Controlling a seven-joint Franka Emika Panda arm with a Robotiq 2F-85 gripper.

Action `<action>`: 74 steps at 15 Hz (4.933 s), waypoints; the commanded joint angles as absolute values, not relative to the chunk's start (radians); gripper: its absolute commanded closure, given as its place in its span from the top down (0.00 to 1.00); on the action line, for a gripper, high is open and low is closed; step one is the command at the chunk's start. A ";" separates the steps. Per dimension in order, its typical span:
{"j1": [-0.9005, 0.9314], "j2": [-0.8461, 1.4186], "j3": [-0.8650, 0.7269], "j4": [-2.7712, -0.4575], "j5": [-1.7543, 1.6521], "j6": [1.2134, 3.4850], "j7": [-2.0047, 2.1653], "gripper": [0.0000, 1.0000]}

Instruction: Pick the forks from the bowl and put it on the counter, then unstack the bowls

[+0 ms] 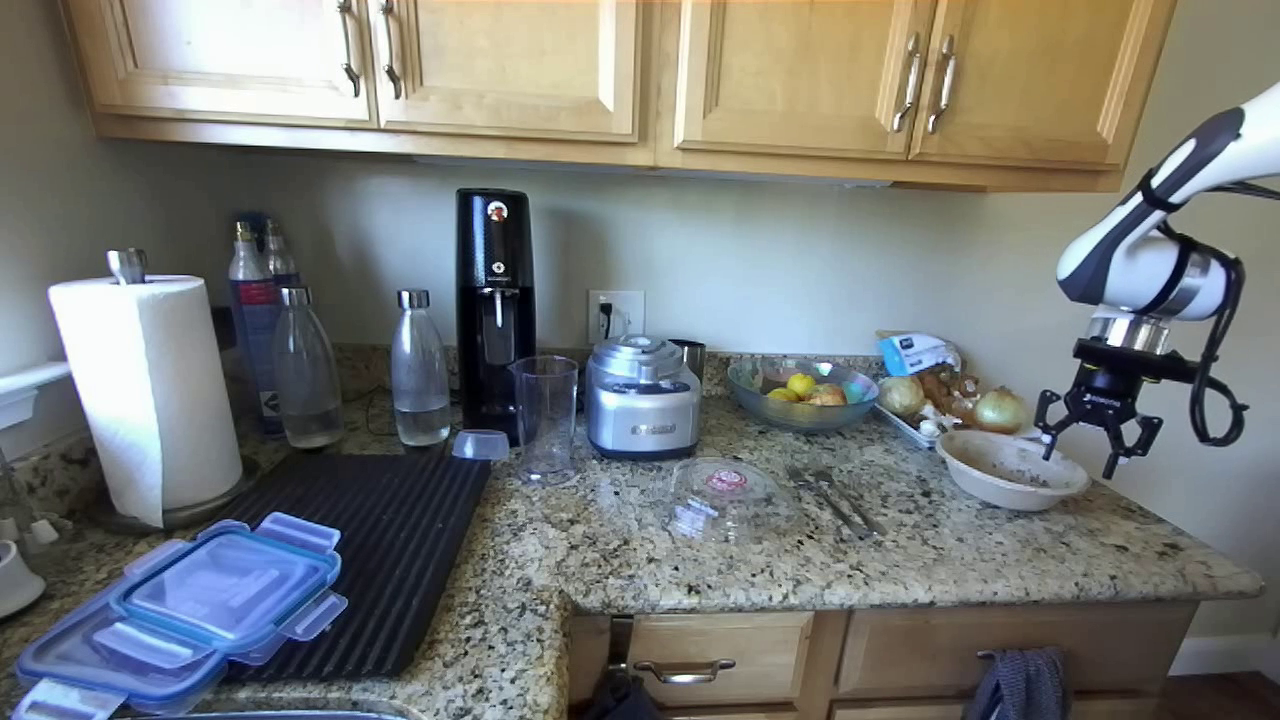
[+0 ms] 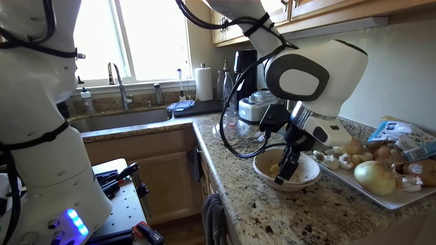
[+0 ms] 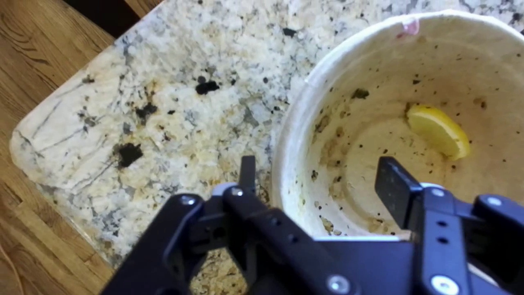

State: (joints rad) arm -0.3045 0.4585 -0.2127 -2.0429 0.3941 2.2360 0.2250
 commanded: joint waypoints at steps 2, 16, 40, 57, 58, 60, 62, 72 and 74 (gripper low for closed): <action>-0.310 0.451 -0.215 -2.075 0.438 2.246 0.256 0.56; -0.308 0.461 -0.223 -2.089 0.440 2.244 0.273 0.07; -0.285 0.439 -0.231 -2.097 0.365 2.239 0.270 0.98; -0.276 0.444 -0.228 -2.048 0.344 2.245 0.271 0.03; -0.277 0.444 -0.228 -2.048 0.346 2.246 0.270 0.06; -0.279 0.443 -0.229 -2.049 0.346 2.245 0.267 0.08; -0.277 0.437 -0.229 -2.056 0.342 2.251 0.262 0.19; -0.281 0.446 -0.224 -2.046 0.345 2.247 0.250 0.16; -0.282 0.453 -0.223 -2.040 0.347 2.244 0.251 0.34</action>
State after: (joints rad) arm -0.2829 0.4767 -0.2197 -2.0181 0.3567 2.2364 0.2527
